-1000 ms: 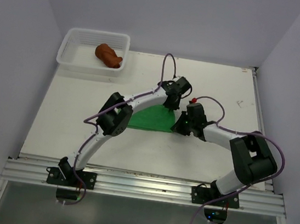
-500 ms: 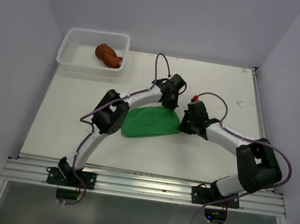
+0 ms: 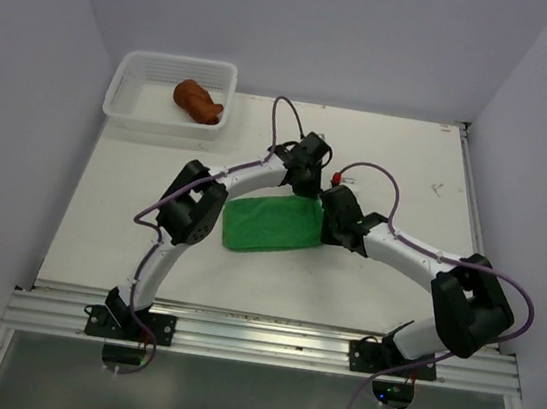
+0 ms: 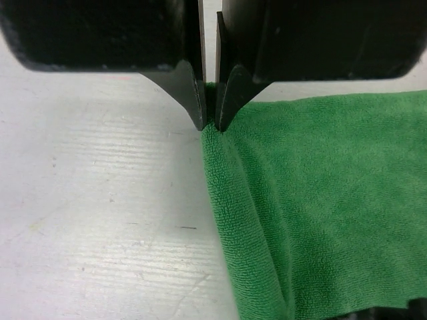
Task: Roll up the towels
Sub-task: Roll the towel
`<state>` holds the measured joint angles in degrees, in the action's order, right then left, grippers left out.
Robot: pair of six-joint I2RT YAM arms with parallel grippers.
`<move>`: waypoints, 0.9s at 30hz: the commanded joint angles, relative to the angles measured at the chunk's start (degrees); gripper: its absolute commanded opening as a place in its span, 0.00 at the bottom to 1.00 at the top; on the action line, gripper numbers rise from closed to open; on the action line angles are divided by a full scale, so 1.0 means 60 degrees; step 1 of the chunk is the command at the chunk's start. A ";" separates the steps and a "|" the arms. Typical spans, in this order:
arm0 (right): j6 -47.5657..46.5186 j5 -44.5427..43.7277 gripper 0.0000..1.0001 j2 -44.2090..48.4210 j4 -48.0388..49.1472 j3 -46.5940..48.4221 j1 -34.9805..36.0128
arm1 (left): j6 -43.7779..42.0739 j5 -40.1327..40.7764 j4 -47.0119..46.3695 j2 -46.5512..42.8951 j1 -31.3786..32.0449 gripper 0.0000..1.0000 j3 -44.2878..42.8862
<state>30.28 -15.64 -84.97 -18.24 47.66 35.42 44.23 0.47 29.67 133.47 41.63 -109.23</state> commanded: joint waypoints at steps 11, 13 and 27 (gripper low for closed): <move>-0.0960 -0.1904 0.00 0.0217 -0.0871 0.0435 0.0995 | 0.0143 0.0024 -0.1780 -0.1415 -0.0478 0.08 0.1461; -0.1048 -0.2212 0.00 -0.0002 -0.1002 0.0596 0.1243 | 0.0129 0.0024 -0.1825 -0.1473 -0.0521 0.08 0.1593; -0.1590 -0.4029 0.00 -0.1233 -0.1413 0.1197 0.2987 | 0.0070 -0.0034 -0.2426 -0.2030 -0.0741 0.07 0.2619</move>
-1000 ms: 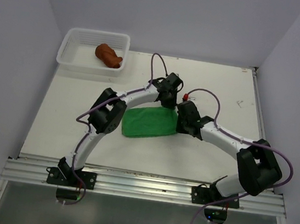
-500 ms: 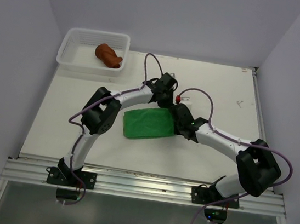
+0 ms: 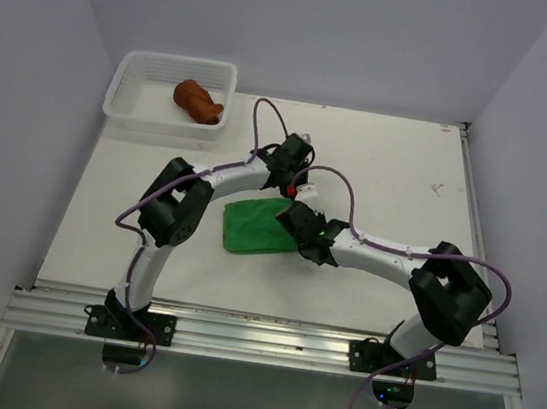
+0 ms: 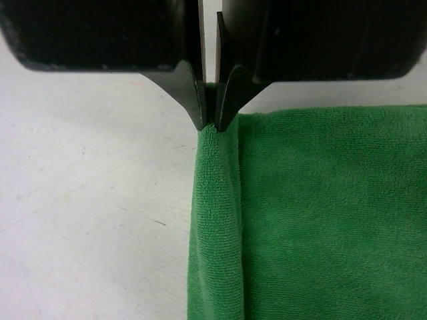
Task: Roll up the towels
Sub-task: Roll the towel
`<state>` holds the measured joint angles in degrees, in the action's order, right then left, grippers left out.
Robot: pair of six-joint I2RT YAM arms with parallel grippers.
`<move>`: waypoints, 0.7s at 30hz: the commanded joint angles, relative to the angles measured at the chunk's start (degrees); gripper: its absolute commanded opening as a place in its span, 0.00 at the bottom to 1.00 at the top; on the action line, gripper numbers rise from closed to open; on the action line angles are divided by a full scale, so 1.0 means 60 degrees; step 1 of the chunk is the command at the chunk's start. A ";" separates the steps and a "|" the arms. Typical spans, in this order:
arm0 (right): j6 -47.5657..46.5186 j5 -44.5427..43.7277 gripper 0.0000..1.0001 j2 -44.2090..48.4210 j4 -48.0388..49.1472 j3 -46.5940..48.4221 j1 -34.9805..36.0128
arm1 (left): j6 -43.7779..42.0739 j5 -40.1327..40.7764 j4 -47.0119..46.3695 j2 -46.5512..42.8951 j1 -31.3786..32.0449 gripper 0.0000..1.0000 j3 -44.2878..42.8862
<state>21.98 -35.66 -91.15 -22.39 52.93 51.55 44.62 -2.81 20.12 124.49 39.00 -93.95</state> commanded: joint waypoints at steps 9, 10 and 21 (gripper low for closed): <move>-0.0147 -0.0649 0.00 -0.0701 -0.0663 0.0393 0.0564 | -0.0112 0.0570 -0.1068 -0.0738 -0.0363 0.07 0.0702; -0.0118 -0.0605 0.00 -0.0716 -0.0619 0.0393 0.0578 | -0.0185 0.0614 -0.1083 -0.0723 -0.0363 0.07 0.0732; 0.0189 0.0098 0.00 -0.1170 -0.0091 0.0539 0.0578 | -0.0435 0.0702 -0.1376 -0.0518 -0.0407 0.06 0.1230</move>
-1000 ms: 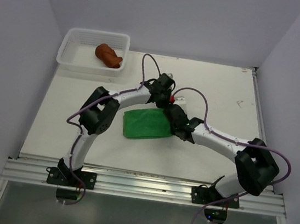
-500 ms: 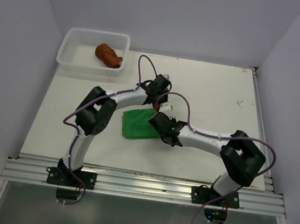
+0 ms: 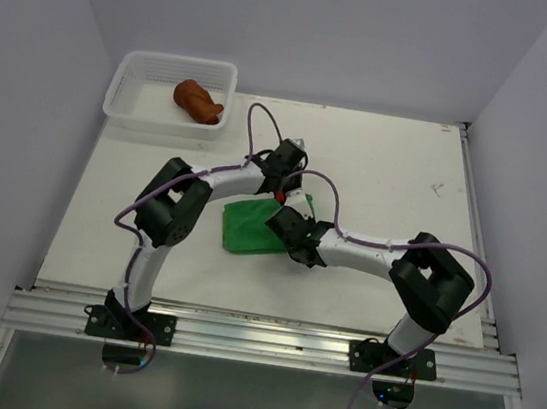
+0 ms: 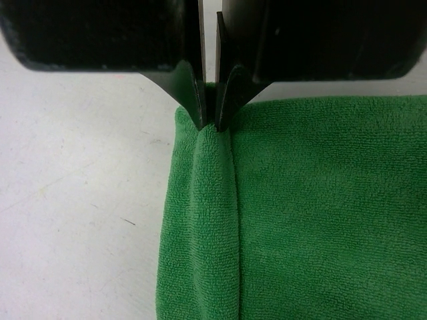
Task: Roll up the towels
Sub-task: Roll the towel
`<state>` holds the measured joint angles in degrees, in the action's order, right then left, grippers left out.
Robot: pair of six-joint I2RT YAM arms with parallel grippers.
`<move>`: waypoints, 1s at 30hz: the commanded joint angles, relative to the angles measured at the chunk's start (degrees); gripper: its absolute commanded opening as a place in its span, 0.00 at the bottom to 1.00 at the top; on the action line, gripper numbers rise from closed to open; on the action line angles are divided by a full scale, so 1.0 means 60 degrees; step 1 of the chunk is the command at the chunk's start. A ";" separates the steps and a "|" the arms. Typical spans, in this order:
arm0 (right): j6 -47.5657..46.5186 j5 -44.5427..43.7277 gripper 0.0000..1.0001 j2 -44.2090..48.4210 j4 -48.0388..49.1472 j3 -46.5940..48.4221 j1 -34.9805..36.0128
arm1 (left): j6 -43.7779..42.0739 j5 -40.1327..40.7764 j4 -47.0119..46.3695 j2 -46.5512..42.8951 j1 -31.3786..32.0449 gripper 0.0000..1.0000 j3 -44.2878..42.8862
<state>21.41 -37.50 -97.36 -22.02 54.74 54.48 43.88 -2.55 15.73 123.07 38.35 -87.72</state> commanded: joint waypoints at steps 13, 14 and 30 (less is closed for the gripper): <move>0.0811 0.1239 0.20 0.0904 0.0067 0.0090 0.0061 | -0.0282 0.0571 -0.1024 -0.0252 -0.0312 0.05 0.0719; 0.0870 0.1312 0.21 0.1006 0.0067 0.0076 0.0075 | -0.0282 0.0585 -0.1039 -0.0267 -0.0312 0.05 0.0719; 0.1822 0.2161 0.31 0.3115 0.0271 -0.0787 -0.0583 | -0.0369 0.0659 -0.1185 -0.0355 -0.0298 0.04 0.1085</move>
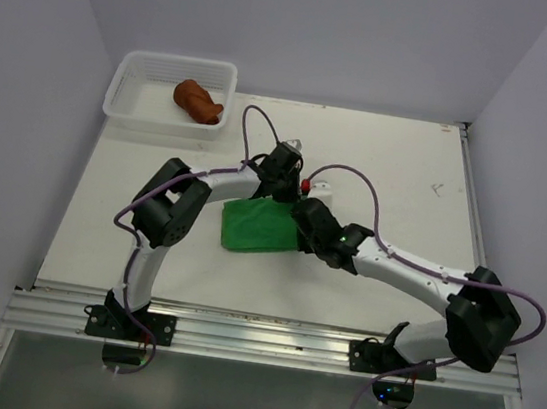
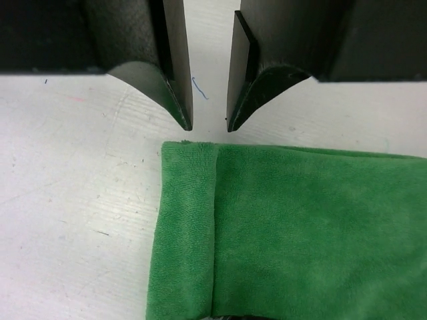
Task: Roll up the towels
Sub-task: Roll the towel
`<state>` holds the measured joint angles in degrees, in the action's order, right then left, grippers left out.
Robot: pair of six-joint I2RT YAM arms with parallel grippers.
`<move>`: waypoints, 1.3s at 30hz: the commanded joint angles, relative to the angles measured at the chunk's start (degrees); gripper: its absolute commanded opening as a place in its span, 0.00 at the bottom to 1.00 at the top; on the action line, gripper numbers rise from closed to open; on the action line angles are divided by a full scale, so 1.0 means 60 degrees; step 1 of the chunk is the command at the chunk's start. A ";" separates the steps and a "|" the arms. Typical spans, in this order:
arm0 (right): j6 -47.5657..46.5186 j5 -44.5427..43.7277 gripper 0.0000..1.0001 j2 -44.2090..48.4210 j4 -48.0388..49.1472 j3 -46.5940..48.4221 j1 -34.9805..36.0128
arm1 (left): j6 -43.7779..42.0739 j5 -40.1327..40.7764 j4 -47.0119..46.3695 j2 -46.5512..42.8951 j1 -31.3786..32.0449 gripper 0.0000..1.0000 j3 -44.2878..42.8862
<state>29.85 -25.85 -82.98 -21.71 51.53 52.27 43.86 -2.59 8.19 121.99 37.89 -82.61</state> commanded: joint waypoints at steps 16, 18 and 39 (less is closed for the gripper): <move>0.2700 0.4995 0.50 0.0969 0.2930 -0.2069 -0.3526 | -0.0425 0.0710 0.0115 -0.0205 -0.0221 0.04 0.0394; 0.2716 0.5084 0.50 0.0751 0.3076 -0.2099 -0.3585 | -0.0425 0.0695 0.0115 -0.0220 -0.0221 0.04 0.0394; 0.2746 0.5392 0.37 -0.0379 0.4352 -0.2904 -0.3643 | -0.0527 0.0813 0.0276 -0.0249 -0.0221 0.04 0.0452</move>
<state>46.28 5.78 -84.51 2.11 35.00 30.50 43.31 -2.04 7.16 121.49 37.87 -81.49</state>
